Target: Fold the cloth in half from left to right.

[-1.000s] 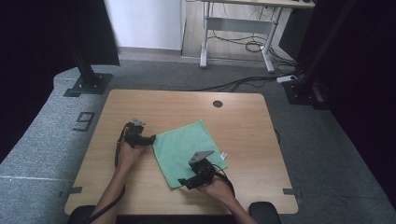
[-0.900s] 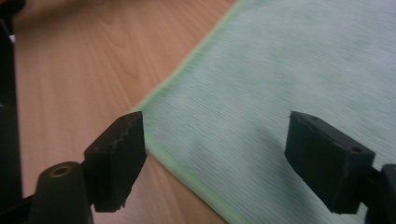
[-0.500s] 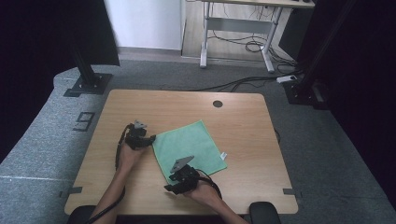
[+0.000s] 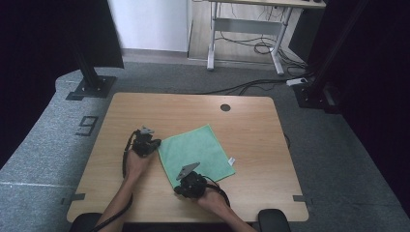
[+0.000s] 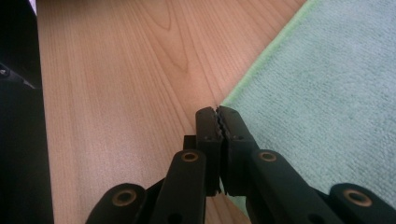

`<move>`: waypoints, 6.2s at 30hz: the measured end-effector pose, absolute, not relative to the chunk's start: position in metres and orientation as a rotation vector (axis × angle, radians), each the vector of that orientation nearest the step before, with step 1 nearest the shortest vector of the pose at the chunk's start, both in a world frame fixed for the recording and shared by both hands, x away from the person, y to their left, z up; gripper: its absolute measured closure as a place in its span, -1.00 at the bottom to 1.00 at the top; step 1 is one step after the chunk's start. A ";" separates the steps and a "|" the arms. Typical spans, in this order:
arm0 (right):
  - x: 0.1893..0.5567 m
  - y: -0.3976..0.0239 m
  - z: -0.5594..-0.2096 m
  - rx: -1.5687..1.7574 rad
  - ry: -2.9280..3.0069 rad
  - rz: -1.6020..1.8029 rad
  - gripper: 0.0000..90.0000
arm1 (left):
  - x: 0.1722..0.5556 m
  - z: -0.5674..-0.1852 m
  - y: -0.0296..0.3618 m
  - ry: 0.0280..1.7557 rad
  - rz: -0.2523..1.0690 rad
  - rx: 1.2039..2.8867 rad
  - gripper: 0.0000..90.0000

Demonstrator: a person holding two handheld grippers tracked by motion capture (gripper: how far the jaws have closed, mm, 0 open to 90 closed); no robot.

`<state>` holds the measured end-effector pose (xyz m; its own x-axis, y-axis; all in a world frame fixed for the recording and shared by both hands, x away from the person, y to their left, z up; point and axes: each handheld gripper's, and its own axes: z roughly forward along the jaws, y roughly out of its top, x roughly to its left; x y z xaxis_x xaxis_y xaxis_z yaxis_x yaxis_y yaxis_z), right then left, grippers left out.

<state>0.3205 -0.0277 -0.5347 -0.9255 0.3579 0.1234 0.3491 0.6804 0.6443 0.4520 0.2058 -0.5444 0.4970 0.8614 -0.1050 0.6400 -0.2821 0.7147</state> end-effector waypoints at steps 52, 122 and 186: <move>0.326 -0.117 -0.507 0.754 2.637 1.162 0.94 | 0.483 -0.499 0.129 1.093 0.470 2.128 0.95; 0.351 -0.194 -0.518 1.074 2.429 1.026 0.44 | 0.513 -0.496 0.066 1.023 0.489 2.133 -0.33; 0.359 -0.150 -0.547 1.013 2.475 1.026 -0.42 | 0.444 -0.542 0.130 1.055 0.499 2.245 -0.81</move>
<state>0.3590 -0.1499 -0.5466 -0.7164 0.6976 0.0119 0.5012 0.5028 0.7043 0.4443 0.1296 -0.5418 0.6131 0.7860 0.0791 0.5594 -0.5027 0.6590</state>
